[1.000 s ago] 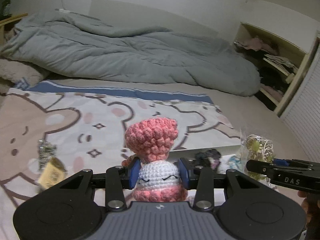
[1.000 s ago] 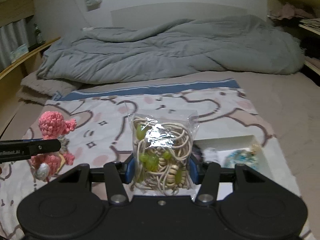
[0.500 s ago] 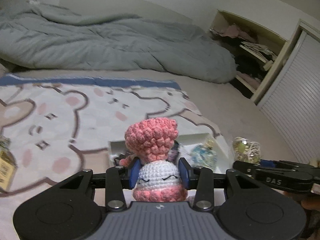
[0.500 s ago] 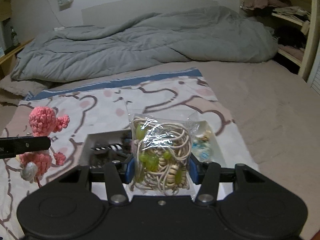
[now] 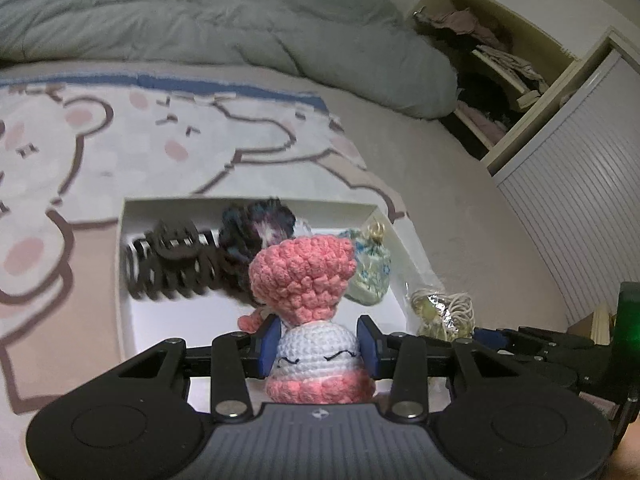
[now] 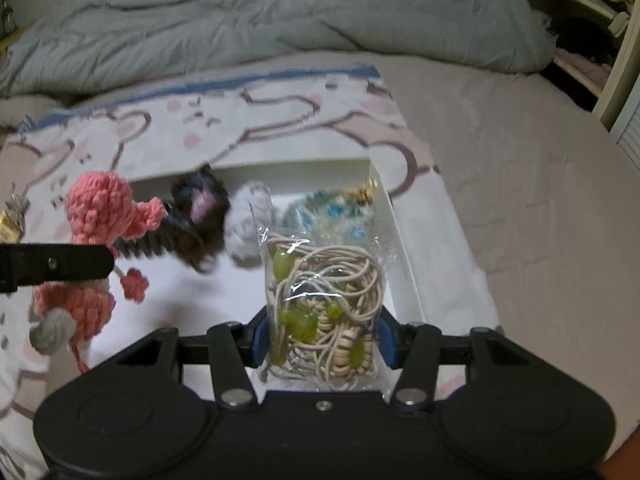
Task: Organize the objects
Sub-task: 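Lift and carry the doll and hair-tie bag with both tools over the white box, then open both tools to drop the doll and hair-tie bag into the box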
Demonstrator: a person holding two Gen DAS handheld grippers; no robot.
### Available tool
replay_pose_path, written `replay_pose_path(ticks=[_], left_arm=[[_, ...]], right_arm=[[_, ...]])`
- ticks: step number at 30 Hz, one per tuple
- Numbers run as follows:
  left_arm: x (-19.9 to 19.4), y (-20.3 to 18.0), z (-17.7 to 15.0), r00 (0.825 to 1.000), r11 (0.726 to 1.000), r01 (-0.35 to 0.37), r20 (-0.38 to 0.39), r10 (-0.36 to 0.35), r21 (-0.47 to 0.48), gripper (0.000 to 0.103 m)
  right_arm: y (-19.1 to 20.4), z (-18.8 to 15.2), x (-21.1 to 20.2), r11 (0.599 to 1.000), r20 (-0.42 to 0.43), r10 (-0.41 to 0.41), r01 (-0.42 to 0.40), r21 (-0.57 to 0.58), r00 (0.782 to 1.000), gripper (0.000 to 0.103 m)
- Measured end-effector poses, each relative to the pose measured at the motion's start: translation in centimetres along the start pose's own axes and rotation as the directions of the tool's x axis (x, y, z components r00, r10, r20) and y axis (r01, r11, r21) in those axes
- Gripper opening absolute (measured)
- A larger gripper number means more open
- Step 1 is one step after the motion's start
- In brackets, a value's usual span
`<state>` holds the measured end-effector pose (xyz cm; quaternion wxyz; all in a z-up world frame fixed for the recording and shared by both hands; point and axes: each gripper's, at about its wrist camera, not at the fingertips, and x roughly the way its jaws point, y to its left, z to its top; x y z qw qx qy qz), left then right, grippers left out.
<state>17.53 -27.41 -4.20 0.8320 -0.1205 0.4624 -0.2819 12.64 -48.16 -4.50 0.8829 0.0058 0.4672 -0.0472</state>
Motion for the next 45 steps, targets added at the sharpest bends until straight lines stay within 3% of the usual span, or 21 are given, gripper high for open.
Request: replay_pose_path(ticks=[14,24,27,31,45], left_arm=[[5.0,-0.8,-2.2,0.988,0.979,0.12,-0.08,-0.135,-0.164,0.043],[6.7,-0.7,-2.9,0.976,0.963,0.169,-0.101,-0.194,-0.212,0.044],[7.1,-0.8,-3.1,0.973,0.963,0.172,-0.117,-0.199,-0.206,0.055],[6.9,-1.2,-3.0,0.973,0.968,0.172,-0.12,-0.196,-0.184,0.06],[4.8,-1.4,-2.2,0.981,0.98,0.156,-0.095,-0.168,-0.121,0.06]], right_arm=[[-1.3,-0.8,1.5,1.0,-0.051,-0.023,0.022,-0.017,0.998,0.053],[-1.6,-1.0,2.0,0.999,-0.067,-0.028,0.026,-0.032,0.997,0.054],[-1.5,-1.1,2.1,0.999,-0.066,-0.034,0.031,-0.038,0.997,0.057],[-1.3,-1.3,1.9,0.997,-0.068,-0.064,0.06,-0.058,0.996,0.071],[-2.4,-1.0,-0.1,0.999,-0.022,-0.033,0.034,0.043,0.999,0.071]])
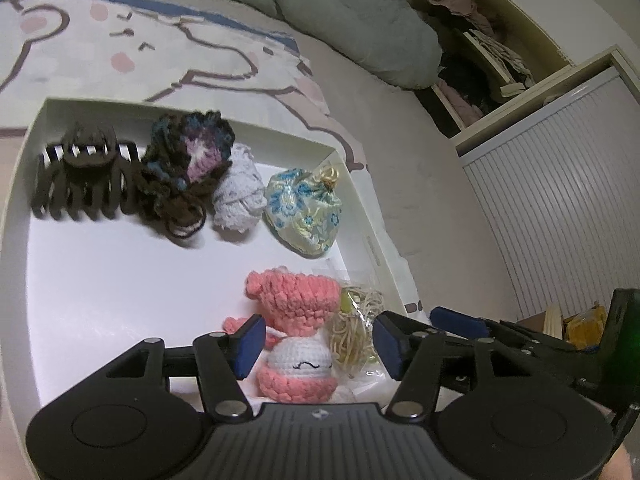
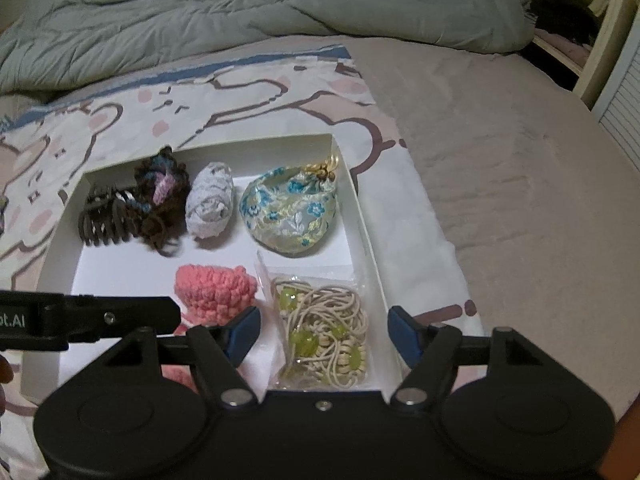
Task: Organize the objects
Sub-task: 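Open both tools to drop the doll and hair-tie bag into the box, then move the left tool to the rope keychain while the right tool approaches the gold packet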
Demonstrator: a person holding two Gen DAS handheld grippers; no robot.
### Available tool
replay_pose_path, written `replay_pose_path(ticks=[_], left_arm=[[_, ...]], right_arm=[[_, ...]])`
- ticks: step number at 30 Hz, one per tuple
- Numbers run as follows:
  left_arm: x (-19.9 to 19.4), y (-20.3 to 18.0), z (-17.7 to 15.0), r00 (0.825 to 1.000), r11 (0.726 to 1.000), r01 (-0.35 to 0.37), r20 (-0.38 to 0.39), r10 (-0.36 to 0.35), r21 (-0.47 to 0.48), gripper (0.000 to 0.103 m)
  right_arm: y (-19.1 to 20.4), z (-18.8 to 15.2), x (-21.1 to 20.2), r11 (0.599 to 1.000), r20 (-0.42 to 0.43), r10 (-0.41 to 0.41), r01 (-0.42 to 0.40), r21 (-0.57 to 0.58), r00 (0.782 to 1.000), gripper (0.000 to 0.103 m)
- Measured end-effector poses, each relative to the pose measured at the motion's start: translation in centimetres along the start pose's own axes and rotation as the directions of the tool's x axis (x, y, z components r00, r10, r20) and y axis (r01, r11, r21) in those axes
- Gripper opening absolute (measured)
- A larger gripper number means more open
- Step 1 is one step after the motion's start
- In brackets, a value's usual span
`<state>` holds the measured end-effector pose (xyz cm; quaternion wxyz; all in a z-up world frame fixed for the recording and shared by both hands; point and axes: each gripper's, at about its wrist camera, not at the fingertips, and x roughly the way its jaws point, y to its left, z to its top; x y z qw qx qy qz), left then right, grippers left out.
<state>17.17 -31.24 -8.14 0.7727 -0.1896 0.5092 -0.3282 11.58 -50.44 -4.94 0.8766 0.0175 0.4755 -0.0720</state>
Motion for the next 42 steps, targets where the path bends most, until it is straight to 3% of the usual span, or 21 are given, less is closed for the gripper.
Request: replay_pose_path(ticks=[11,21,27,29,36,42], left_arm=[[-3.4,-0.9,1.0,0.996,0.989,-0.077,0.053,0.071,0.125,0.06],[-6.5,-2.0,1.5,0.977,0.951,-0.193,0.134,0.164,0.241,0.06],[-7.9,-1.5,1.6,0.962,0.935,-0.253,0.167,0.216,0.249,0.077],[-8.4,-1.4,1.7,0.955,0.927,-0.275,0.181,0.233,0.255,0.083],[-10.6,-0.7,1.8,0.93,0.899,-0.342,0.235,0.282,0.274,0.102],[-12.3,0.4,2.1,0.912,0.886,-0.381,0.264,0.314,0.265,0.103]], right_arm=[[-0.5,0.5,-3.2,0.991,0.087,0.031,-0.042,0.129,0.996,0.07],[-0.1,0.3,-5.7,0.982,0.142,0.042,-0.067,0.179,0.989,0.07],[0.3,0.1,-6.8,0.975,0.172,0.045,-0.081,0.208,0.984,0.071],[0.6,0.1,-7.0,0.975,0.176,0.043,-0.081,0.209,0.983,0.072],[2.0,0.0,-7.7,0.98,0.19,0.006,-0.044,0.194,0.982,0.092],[2.8,0.2,-7.7,0.979,0.203,-0.013,-0.028,0.201,0.979,0.103]])
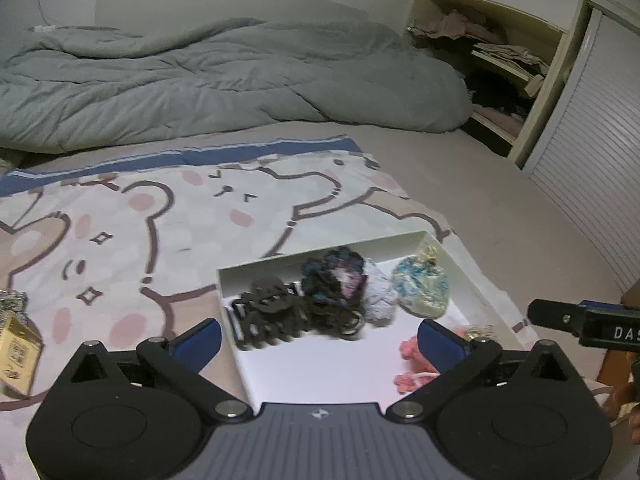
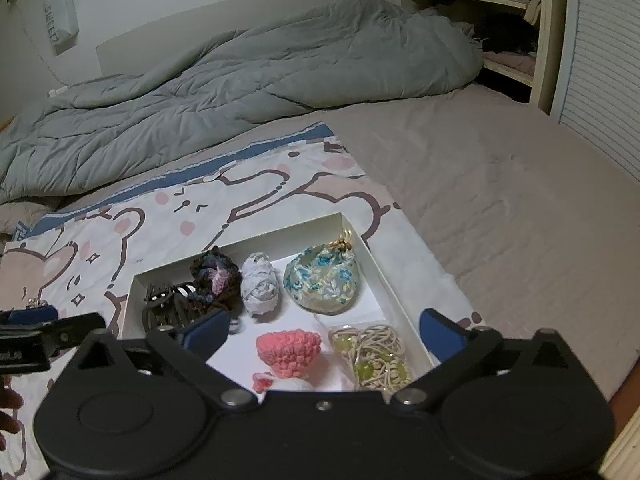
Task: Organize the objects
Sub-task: 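Move the left tool to the rope keychain while the right tool approaches the gold packet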
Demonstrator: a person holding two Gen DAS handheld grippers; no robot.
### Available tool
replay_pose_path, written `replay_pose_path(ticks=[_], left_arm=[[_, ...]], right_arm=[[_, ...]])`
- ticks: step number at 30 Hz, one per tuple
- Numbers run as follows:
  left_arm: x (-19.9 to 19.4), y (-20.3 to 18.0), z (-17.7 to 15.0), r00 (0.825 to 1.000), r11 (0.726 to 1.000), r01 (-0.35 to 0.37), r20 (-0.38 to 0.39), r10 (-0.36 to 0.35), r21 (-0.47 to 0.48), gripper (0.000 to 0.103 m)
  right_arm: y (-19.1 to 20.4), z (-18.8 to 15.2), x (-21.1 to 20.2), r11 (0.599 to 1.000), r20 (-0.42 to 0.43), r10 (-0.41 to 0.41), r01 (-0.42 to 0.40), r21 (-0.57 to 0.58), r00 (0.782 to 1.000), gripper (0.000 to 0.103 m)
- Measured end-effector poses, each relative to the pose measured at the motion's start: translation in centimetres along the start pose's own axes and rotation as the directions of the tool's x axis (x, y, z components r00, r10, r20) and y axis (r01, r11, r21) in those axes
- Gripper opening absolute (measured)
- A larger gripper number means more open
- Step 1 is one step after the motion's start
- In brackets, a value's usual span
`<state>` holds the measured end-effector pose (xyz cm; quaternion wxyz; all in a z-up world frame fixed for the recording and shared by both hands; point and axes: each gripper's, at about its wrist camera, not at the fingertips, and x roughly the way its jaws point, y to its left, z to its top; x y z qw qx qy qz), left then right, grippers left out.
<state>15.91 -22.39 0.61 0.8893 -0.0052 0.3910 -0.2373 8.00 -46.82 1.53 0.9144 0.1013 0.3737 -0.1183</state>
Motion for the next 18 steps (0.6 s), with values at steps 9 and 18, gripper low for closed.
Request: replay_pose_path(ticks=[9,18], left_arm=[[-1.6,3.7,0.7,0.998,0.998,-0.057,0.018,0.058,-0.037,0.103],[-3.7,7.9,1.1,0.991,0.989,-0.121,0.045,0.125,-0.079,0.103]], right_arm=[[2.7,0.8,0.1,0.999,0.028,0.034,-0.034,-0.013,0.999,0.103],[7.9,1.6,1.0,0.992,0.023,0.104,-0.102,-0.079,0.994,0.103]])
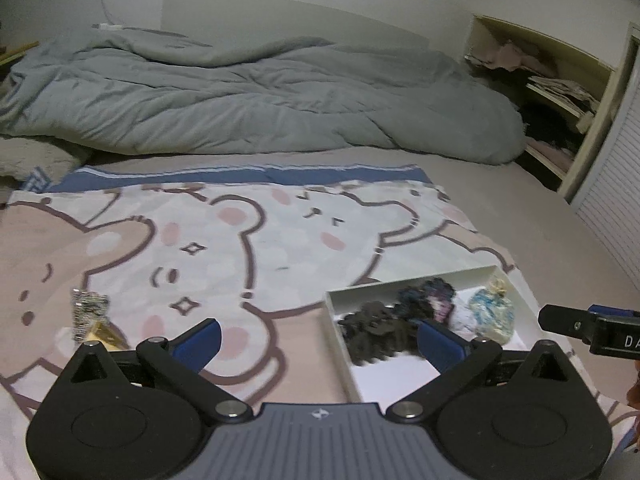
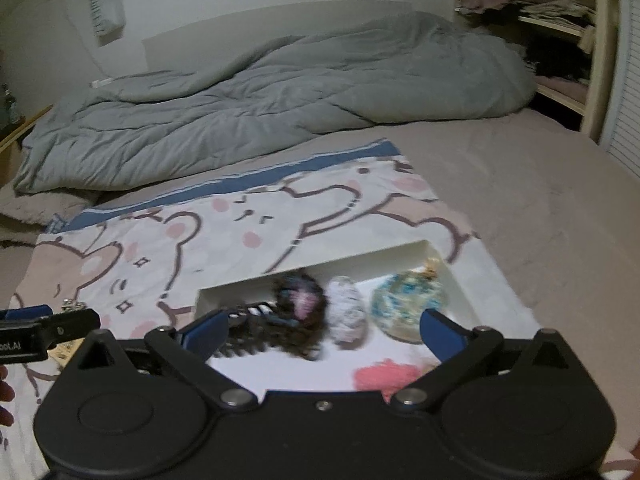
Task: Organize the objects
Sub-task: 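Move the left tool to the rope keychain while the right tool approaches the gold packet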
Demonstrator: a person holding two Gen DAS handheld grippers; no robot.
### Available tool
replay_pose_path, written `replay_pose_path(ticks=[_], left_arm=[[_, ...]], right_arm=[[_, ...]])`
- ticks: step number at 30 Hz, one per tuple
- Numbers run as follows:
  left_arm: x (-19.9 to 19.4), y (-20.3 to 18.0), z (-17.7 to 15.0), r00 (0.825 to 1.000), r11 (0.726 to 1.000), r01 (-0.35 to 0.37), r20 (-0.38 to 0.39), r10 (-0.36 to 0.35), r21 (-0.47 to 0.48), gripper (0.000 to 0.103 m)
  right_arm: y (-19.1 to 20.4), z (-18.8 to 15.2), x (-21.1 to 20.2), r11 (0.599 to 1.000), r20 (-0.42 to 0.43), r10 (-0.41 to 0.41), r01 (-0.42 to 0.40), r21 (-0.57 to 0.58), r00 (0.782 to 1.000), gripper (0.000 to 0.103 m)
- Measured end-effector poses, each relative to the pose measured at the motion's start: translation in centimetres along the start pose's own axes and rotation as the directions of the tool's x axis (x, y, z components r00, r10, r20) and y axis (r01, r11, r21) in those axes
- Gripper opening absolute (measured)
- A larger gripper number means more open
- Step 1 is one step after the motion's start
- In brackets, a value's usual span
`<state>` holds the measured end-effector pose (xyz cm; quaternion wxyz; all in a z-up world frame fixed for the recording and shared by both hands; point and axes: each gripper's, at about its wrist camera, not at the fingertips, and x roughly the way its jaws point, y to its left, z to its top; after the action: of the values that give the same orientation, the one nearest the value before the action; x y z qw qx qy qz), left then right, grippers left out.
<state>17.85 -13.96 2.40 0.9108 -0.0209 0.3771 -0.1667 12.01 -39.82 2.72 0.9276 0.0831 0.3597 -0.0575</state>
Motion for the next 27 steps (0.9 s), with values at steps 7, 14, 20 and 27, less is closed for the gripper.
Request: replay_pose_path(ticks=[7,14,20,27], left_arm=[[-1.2,3.4,0.0,0.999,0.999,-0.05,0.009,0.05,-0.017,0.103],[-2.4,7.1,0.1,0.995,0.994,-0.093,0.023,0.094,-0.048,0.103],[-3.4,9.6,0.1,0.992,0.991,-0.116,0.033,0.118,-0.066,0.103],[-4.2,12.1,-0.1,0.987,0.985,-0.149,0.038,0.153,-0.082,0.103]], right_arm=[[3.7,0.6,0.9,0.998,-0.004,0.044,-0.044,-0.043,0.999,0.103],[7.2,0.7,1.7,0.993,-0.016,0.075,-0.076,-0.094,0.997,0.103],[10.3,0.9,2.2,0.985,-0.023,0.115,-0.117,-0.128,0.993,0.103],[13.7,1.0,3.0,0.974,-0.038,0.151,-0.155,-0.167,0.988,0.103]])
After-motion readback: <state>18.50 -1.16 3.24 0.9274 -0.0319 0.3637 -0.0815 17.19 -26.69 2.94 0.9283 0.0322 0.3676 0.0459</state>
